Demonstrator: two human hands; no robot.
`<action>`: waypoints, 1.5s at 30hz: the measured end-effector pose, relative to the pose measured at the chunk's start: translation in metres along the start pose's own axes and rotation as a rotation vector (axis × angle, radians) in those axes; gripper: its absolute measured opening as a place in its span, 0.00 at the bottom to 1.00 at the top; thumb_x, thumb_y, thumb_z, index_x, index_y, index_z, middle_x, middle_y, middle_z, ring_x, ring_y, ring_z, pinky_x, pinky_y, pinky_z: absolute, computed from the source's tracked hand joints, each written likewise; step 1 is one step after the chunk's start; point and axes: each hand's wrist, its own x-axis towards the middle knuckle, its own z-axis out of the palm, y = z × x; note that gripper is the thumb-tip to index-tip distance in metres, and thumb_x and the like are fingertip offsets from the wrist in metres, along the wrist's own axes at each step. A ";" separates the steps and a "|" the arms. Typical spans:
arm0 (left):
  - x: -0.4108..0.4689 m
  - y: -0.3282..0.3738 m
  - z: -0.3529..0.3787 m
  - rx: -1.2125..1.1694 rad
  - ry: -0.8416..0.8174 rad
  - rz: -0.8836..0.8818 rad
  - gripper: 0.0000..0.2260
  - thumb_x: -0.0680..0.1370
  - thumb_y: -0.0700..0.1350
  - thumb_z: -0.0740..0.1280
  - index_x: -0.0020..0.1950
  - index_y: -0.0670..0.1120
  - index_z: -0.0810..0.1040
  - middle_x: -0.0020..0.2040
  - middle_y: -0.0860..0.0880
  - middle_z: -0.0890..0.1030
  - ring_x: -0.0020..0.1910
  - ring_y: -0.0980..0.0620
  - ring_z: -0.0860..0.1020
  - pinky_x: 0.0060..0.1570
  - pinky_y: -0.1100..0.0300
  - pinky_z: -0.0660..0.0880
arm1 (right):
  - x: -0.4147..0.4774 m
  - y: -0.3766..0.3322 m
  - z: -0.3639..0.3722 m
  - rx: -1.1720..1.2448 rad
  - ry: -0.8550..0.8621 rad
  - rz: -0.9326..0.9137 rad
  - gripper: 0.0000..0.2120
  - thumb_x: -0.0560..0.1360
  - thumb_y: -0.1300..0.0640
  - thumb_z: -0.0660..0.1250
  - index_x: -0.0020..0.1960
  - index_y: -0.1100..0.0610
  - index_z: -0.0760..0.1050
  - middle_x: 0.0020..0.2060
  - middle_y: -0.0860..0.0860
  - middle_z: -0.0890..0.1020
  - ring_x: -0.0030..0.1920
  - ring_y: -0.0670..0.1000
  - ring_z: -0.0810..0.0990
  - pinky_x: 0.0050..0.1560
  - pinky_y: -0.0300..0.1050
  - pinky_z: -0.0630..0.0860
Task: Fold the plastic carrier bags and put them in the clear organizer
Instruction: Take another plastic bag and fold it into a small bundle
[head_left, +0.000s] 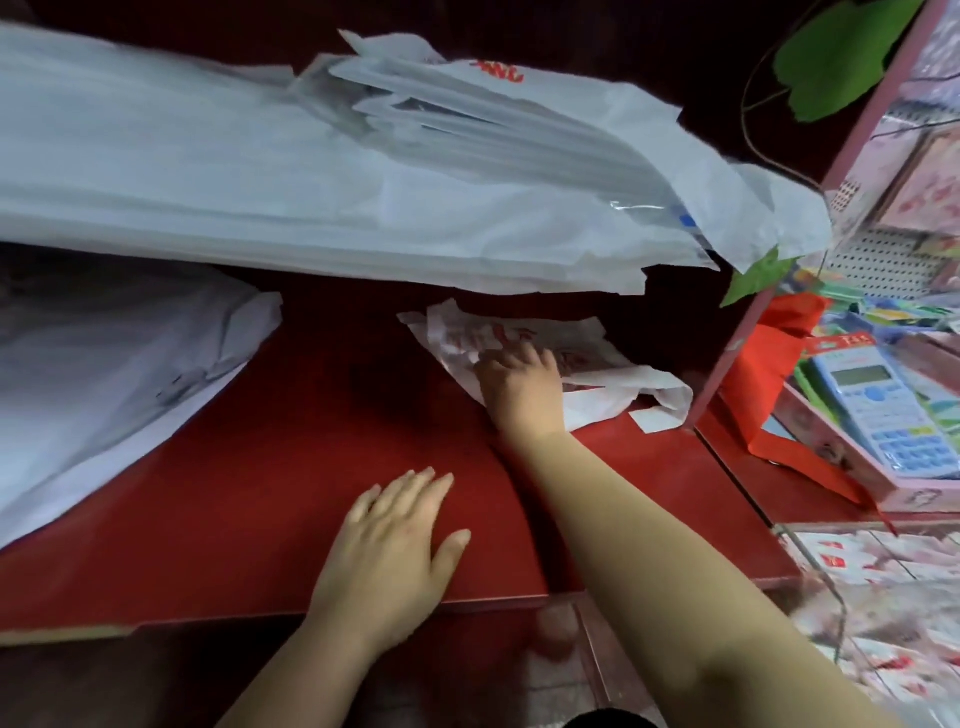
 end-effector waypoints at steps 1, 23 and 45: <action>0.000 -0.001 -0.001 -0.017 0.073 -0.015 0.42 0.64 0.64 0.31 0.76 0.50 0.49 0.76 0.52 0.54 0.74 0.56 0.53 0.65 0.64 0.41 | -0.003 -0.001 -0.007 0.059 0.145 0.007 0.12 0.66 0.57 0.60 0.31 0.55 0.81 0.34 0.50 0.84 0.39 0.54 0.78 0.39 0.44 0.67; -0.048 -0.030 0.009 0.187 0.291 0.365 0.35 0.55 0.45 0.82 0.57 0.46 0.69 0.47 0.45 0.83 0.46 0.49 0.69 0.47 0.55 0.64 | -0.189 0.014 -0.067 0.534 -0.002 -0.063 0.11 0.68 0.58 0.59 0.50 0.55 0.68 0.50 0.57 0.82 0.54 0.50 0.73 0.59 0.42 0.65; -0.054 -0.017 -0.018 -0.636 0.326 -0.360 0.09 0.74 0.35 0.68 0.35 0.46 0.77 0.30 0.47 0.75 0.28 0.56 0.69 0.31 0.73 0.64 | -0.185 0.027 -0.088 0.495 0.053 0.732 0.21 0.61 0.38 0.45 0.27 0.53 0.68 0.23 0.50 0.70 0.35 0.57 0.69 0.37 0.44 0.53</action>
